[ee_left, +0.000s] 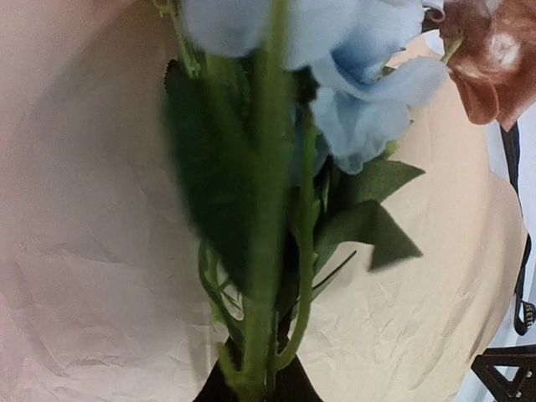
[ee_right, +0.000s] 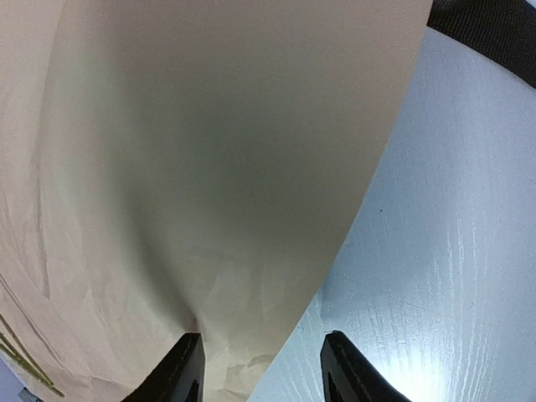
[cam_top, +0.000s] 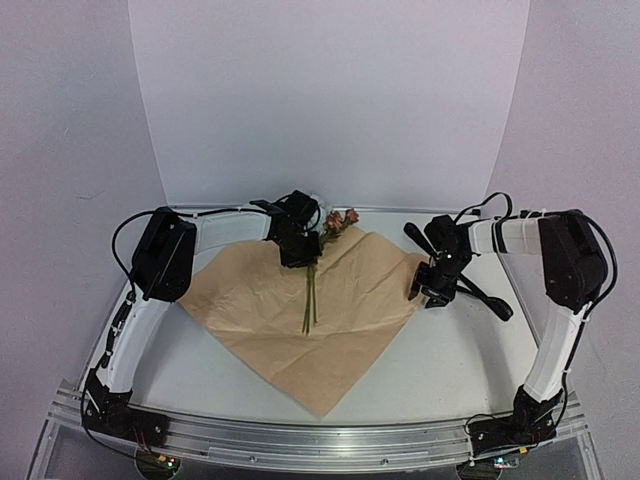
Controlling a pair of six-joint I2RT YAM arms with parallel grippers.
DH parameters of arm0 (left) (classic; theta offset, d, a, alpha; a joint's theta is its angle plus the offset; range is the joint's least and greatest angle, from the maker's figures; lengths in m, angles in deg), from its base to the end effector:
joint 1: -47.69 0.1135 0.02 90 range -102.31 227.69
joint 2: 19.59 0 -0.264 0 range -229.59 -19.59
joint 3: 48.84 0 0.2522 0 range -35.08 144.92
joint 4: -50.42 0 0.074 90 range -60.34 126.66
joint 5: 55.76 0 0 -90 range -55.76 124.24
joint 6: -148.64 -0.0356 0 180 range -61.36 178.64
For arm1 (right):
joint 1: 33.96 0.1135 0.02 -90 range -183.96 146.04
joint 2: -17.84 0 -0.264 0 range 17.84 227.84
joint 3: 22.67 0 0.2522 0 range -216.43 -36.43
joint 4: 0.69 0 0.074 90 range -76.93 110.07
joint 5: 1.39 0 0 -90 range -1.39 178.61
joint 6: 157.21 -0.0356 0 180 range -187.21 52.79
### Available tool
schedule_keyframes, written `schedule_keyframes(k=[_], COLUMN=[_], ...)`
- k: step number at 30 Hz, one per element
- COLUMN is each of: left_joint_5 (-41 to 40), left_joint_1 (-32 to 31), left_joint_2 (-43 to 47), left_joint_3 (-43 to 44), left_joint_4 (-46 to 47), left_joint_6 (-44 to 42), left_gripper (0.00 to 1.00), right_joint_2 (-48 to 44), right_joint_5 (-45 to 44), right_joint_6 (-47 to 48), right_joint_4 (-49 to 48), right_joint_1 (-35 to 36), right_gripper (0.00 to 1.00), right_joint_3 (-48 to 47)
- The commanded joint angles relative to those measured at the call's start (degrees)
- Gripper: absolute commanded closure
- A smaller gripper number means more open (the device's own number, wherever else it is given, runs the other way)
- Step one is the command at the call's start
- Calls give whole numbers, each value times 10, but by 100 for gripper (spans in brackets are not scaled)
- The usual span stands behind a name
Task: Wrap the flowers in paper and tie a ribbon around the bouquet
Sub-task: Place the fake flower on the flattened wrapping paper.
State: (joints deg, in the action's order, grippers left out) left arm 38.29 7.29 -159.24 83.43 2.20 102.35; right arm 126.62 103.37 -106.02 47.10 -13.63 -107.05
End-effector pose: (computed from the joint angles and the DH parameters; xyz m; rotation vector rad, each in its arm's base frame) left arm 0.4044 -0.3475 0.1617 -0.0480 2.6730 -0.6245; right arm 0.3418 0.1363 0.1560 0.4141 2.9178 0.5597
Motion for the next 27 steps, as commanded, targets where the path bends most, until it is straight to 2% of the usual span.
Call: schedule_keyframes(k=[1,6,15,19,27], left_joint_5=[-2,-4,-10,-15,-2], left_joint_1=[1,1,1,1,2], left_joint_2=[7,19,61,109,214], left_joint_3=[16,2,-31,-85,-192], left_joint_4=[15,25,39,63,86], left_joint_6=[-10,-9,-4,-14,-43], left_gripper=[85,70,55,42,26], right_joint_2=[-34,-49,-81,-108,-170], right_joint_5=[-11,-12,-33,-49,-63], right_joint_6=[8,9,28,49,92], right_joint_4=[1,2,39,58,65], right_joint_1=[6,8,12,22,72], right_gripper=[47,39,26,19,8], right_joint_3=[7,11,6,14,45])
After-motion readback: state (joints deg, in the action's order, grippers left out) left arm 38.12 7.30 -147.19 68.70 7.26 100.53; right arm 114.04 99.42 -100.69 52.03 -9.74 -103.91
